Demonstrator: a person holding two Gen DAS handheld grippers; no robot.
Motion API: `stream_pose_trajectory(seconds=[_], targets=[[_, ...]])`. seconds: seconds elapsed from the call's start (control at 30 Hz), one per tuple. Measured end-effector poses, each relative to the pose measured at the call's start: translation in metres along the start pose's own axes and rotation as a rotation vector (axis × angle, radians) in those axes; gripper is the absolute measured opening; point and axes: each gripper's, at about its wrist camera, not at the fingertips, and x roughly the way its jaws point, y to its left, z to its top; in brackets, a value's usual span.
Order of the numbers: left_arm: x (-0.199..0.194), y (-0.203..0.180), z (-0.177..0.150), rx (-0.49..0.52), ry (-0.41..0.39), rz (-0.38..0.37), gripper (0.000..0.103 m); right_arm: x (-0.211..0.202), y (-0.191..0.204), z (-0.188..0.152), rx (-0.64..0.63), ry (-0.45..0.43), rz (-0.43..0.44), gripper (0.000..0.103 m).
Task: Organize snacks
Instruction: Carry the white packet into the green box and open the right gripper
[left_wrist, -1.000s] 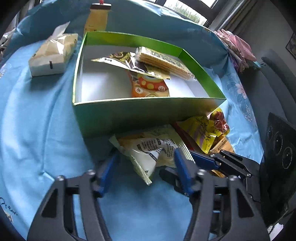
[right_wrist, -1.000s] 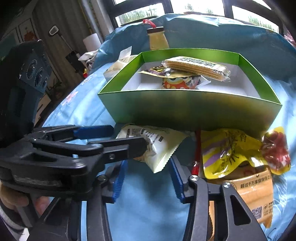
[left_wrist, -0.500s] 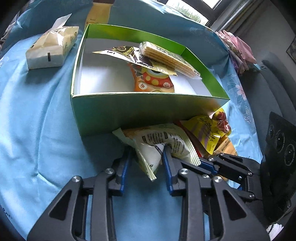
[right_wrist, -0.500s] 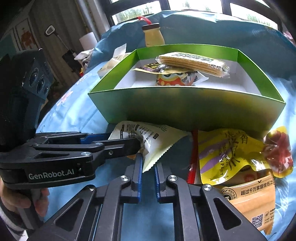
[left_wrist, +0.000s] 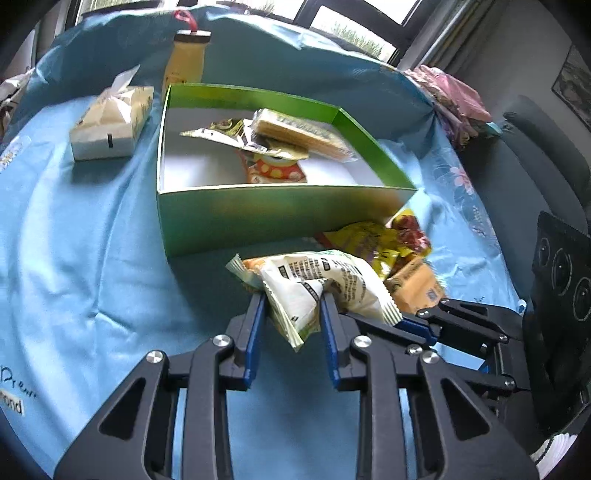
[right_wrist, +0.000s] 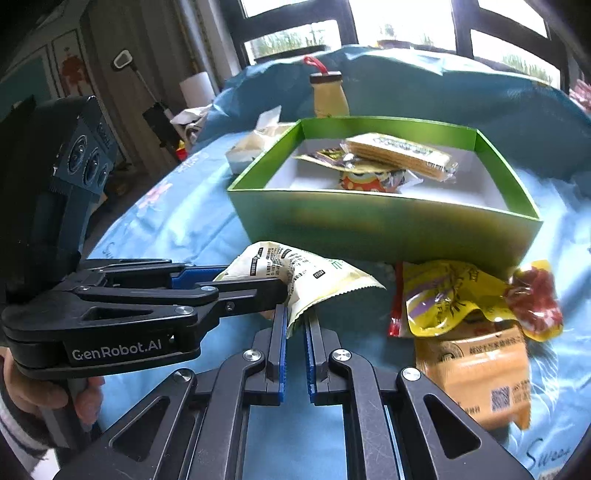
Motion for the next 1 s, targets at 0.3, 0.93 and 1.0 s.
stream_pose_trajectory(seconds=[0.3, 0.93, 1.0], targets=[[-0.031, -0.026, 0.018, 0.062, -0.082, 0.014, 0.027, -0.038, 0.011, 0.014, -0.049, -0.09, -0.021, 0.01], [-0.034, -0.03, 0.106, 0.121, -0.17, 0.056, 0.026, -0.043, -0.006, 0.094, -0.091, -0.207, -0.036, 0.01], [-0.028, -0.024, 0.114, 0.119, -0.168, 0.069, 0.026, -0.036, -0.009, 0.102, -0.091, -0.204, -0.032, 0.01]])
